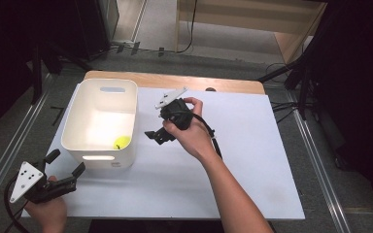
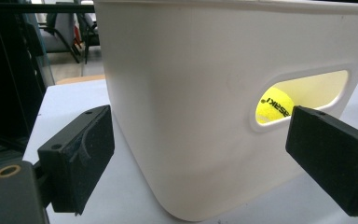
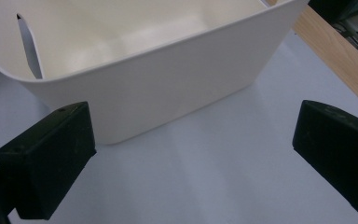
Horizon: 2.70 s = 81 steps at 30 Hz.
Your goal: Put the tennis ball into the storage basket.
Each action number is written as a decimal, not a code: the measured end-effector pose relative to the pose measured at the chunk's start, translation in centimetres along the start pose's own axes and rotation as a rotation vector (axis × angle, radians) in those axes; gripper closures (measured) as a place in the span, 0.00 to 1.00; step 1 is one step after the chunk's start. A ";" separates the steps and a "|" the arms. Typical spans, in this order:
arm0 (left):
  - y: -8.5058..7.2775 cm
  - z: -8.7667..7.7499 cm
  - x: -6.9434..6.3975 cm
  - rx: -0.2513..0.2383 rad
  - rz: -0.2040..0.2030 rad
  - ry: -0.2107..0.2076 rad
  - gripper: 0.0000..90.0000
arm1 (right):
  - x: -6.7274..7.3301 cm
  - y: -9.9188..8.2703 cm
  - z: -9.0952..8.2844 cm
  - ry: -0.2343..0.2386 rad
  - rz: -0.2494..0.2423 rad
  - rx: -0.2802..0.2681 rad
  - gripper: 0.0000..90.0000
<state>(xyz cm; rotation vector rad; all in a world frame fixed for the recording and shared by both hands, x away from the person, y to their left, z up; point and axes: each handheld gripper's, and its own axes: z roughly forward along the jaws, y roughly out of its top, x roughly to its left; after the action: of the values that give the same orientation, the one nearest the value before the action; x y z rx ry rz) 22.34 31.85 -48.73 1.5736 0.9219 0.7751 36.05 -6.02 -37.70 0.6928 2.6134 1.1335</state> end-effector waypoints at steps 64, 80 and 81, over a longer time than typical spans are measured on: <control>0.0 0.1 -0.2 0.010 0.017 0.002 0.09 | -2.1 -18.7 -8.1 -0.192 0.255 -0.136 0.00; 0.0 0.1 -0.3 0.015 0.026 0.004 0.09 | -2.1 -22.9 -10.5 -0.234 0.303 -0.178 0.00; 0.0 0.1 -0.3 0.015 0.023 0.005 0.09 | -2.1 -23.1 -10.6 -0.232 0.306 -0.179 0.00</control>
<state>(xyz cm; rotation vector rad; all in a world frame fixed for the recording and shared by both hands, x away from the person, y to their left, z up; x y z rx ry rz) 22.31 31.57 -48.78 1.5986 0.9168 0.7909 26.18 -27.50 -47.32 1.1365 2.2338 1.2628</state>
